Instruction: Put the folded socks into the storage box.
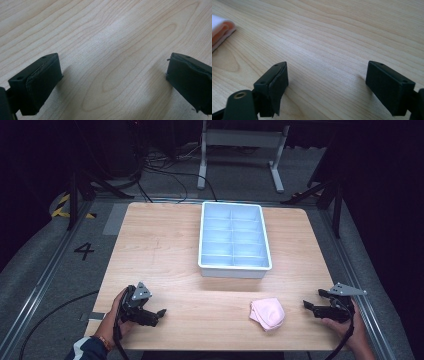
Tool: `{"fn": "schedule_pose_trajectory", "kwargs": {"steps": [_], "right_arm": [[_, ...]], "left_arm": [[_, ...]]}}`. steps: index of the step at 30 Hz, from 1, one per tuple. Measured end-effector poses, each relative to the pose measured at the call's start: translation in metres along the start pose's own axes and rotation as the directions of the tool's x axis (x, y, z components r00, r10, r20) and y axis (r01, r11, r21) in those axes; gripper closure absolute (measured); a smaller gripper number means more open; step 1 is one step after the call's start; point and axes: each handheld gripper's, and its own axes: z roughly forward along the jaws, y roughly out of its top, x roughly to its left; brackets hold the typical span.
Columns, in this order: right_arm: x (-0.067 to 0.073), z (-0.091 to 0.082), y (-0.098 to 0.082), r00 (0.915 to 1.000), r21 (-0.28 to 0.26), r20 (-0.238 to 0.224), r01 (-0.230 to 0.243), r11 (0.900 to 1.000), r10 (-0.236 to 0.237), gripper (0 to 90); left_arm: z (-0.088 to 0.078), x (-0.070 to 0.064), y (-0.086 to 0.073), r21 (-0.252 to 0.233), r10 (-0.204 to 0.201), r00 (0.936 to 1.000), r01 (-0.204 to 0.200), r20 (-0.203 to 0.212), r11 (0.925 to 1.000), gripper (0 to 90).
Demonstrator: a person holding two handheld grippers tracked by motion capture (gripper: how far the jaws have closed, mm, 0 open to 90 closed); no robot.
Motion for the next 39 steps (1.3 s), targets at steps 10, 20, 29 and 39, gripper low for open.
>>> {"fn": "schedule_pose_trajectory", "kwargs": {"steps": [10,20,29,39], "right_arm": [[0.000,-0.001,0.000,0.9999,-0.001,-0.017,0.004,1.000,-0.004,20.4],[0.005,-0.005,0.000,0.9964,-0.015,-0.083,0.018,1.000,-0.019,23.5],[0.026,-0.011,0.009,0.9861,-0.035,-0.151,0.065,0.997,-0.070,25.1],[0.045,-0.023,0.023,0.9752,-0.056,-0.172,0.131,0.990,-0.139,27.9]], "left_arm": [[0.000,0.000,0.000,-0.001,-0.004,1.0000,0.004,0.008,1.0000,0.1],[0.001,0.000,0.000,0.000,-0.005,0.9999,0.005,0.009,1.0000,0.1],[0.000,0.000,0.000,0.002,-0.006,0.9999,0.006,0.009,1.0000,0.0],[0.000,0.001,0.000,0.002,-0.004,1.0000,0.004,0.009,1.0000,0.0]]}}
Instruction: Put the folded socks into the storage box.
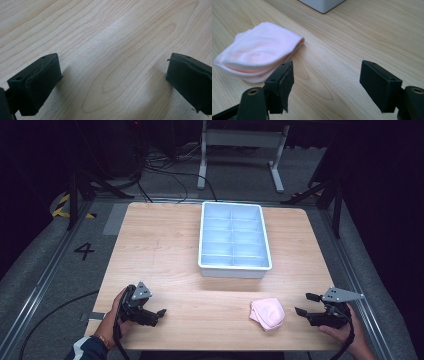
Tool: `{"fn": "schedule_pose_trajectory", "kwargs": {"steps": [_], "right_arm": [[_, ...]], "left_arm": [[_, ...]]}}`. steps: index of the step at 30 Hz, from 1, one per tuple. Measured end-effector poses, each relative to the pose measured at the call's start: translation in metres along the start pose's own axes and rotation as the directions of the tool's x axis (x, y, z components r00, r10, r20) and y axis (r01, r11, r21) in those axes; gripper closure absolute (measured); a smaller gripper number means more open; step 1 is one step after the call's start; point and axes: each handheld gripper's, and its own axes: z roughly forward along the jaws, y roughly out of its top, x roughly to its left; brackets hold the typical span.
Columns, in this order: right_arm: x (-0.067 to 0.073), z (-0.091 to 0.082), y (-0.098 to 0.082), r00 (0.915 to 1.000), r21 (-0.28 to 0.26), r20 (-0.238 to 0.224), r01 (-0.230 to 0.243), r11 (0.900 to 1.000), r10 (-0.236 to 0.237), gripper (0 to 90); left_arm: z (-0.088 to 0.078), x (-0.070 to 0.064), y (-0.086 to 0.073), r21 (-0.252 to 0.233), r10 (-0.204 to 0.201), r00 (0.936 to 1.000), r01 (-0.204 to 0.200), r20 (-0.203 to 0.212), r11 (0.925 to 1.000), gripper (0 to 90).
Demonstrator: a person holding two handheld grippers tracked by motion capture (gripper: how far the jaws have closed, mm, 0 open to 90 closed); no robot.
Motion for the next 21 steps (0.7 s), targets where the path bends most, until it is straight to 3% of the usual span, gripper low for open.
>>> {"fn": "schedule_pose_trajectory", "kwargs": {"steps": [12,21], "right_arm": [[0.017,0.001,0.014,0.9969,-0.012,-0.061,0.049,0.999,-0.049,27.9],[0.033,0.009,0.024,0.9890,0.001,-0.108,0.102,0.995,-0.101,29.7]], "left_arm": [[0.000,0.000,0.000,0.000,-0.001,1.0000,0.001,0.002,1.0000,0.0],[0.000,0.000,0.000,0.001,0.002,1.0000,-0.002,0.000,1.0000,0.0]]}}
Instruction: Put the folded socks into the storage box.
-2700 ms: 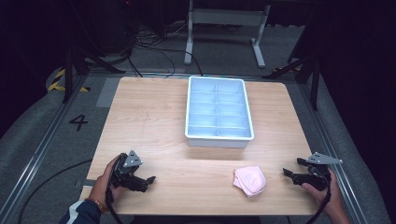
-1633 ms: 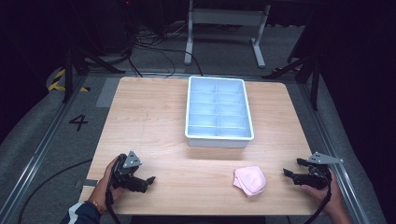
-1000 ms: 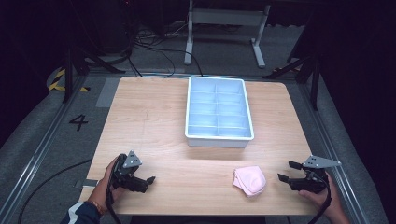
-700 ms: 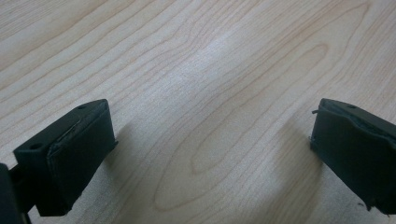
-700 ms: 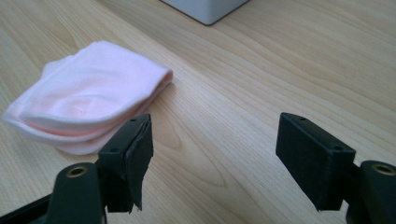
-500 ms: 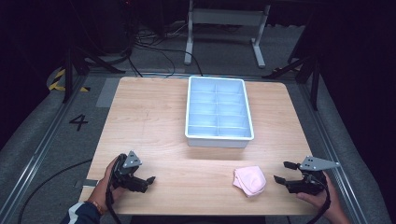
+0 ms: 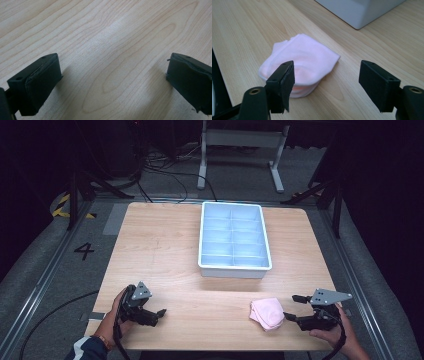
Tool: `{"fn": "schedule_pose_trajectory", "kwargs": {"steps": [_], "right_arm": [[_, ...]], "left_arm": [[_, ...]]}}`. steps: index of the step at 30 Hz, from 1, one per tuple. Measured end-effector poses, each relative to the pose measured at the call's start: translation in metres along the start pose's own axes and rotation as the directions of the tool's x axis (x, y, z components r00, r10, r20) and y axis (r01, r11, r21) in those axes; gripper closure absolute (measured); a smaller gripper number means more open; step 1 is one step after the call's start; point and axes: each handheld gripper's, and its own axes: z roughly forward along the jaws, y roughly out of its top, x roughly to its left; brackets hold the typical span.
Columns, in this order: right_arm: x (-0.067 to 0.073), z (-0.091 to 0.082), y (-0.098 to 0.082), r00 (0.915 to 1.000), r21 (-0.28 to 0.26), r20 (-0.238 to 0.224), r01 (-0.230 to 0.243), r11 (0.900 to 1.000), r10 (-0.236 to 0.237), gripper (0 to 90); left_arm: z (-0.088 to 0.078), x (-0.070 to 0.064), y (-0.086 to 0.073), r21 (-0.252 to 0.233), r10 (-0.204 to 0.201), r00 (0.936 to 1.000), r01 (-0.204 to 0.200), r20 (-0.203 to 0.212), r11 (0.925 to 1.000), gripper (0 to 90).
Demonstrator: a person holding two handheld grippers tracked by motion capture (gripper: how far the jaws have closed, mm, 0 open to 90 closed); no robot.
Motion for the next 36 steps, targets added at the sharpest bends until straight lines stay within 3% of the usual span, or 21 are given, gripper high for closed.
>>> {"fn": "schedule_pose_trajectory", "kwargs": {"steps": [10,16,19,28,36], "right_arm": [[0.023,0.013,0.017,0.9960,0.002,-0.070,0.057,0.998,-0.057,33.1],[0.042,0.028,0.023,0.9887,0.017,-0.124,0.087,0.996,-0.085,34.1],[0.048,0.034,0.023,0.9875,0.029,-0.120,0.106,0.994,-0.102,34.2],[0.050,0.047,0.022,0.9914,0.062,-0.089,0.101,0.993,-0.096,28.4],[0.052,0.063,0.019,0.9906,0.134,-0.077,0.123,0.983,-0.113,24.4]], "left_arm": [[0.000,0.000,0.000,0.000,0.000,1.0000,0.000,0.000,1.0000,0.0],[0.000,0.000,0.000,0.000,-0.001,1.0000,0.001,0.000,1.0000,0.0],[0.000,0.000,0.000,-0.001,-0.001,1.0000,0.001,0.000,1.0000,0.0],[0.000,0.000,0.000,0.000,-0.001,1.0000,0.001,0.002,1.0000,0.0],[0.000,0.000,0.000,0.000,-0.001,1.0000,0.001,0.001,1.0000,0.0]]}}
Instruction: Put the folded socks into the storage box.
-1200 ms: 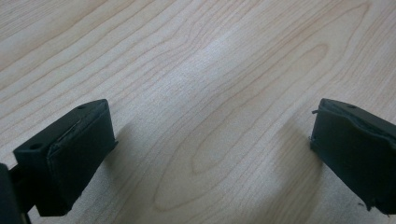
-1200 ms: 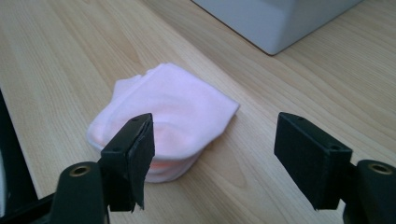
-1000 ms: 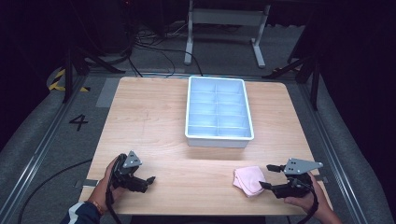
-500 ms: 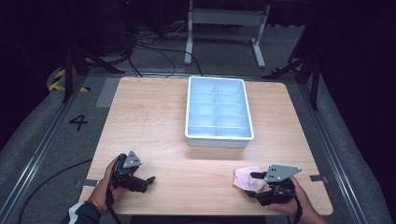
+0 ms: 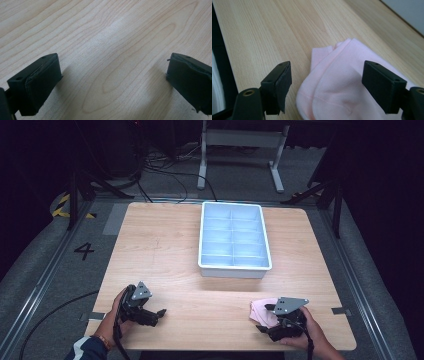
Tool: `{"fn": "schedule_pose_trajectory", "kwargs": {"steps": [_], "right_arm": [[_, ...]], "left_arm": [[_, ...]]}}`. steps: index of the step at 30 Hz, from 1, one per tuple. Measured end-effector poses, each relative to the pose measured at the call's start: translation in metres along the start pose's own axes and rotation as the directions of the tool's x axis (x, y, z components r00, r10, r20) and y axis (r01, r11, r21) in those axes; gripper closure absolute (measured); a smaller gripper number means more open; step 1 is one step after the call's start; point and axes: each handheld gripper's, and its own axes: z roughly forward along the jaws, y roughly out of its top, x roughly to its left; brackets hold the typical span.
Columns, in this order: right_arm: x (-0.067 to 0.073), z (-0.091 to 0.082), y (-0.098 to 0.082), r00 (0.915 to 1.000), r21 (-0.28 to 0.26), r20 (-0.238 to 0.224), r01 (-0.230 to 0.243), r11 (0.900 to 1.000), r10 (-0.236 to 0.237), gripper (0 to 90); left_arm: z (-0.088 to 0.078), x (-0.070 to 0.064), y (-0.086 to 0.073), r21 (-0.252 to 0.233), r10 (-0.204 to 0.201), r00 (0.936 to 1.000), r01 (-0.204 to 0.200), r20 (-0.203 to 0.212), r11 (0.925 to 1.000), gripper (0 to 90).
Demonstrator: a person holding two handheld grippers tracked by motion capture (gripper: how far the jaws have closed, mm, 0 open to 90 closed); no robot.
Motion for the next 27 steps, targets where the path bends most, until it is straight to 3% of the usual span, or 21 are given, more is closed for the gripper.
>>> {"fn": "schedule_pose_trajectory", "kwargs": {"steps": [5,10,16,21,27], "right_arm": [[-0.001,0.007,-0.001,0.9994,0.031,0.029,0.020,0.999,-0.020,24.7],[-0.002,0.009,-0.002,0.9986,0.028,0.044,0.028,0.999,-0.029,26.5],[-0.010,0.009,-0.001,0.9984,0.012,0.054,0.012,1.000,-0.013,39.6],[-0.019,0.009,0.000,0.9960,0.004,0.086,0.026,1.000,-0.026,61.6],[-0.022,0.010,0.002,0.9951,0.012,0.089,0.040,0.999,-0.041,66.9]], "left_arm": [[0.000,0.000,0.000,0.000,0.003,1.0000,-0.003,-0.001,1.0000,0.0],[0.000,0.000,0.000,0.000,0.003,1.0000,-0.003,0.001,1.0000,0.0],[0.000,0.001,0.000,0.001,0.010,0.9999,-0.010,0.001,0.9999,0.0],[0.000,0.001,0.000,0.001,0.010,0.9999,-0.010,0.000,0.9999,0.0],[0.000,0.001,0.000,0.000,0.010,0.9999,-0.010,0.002,0.9999,0.0]]}}
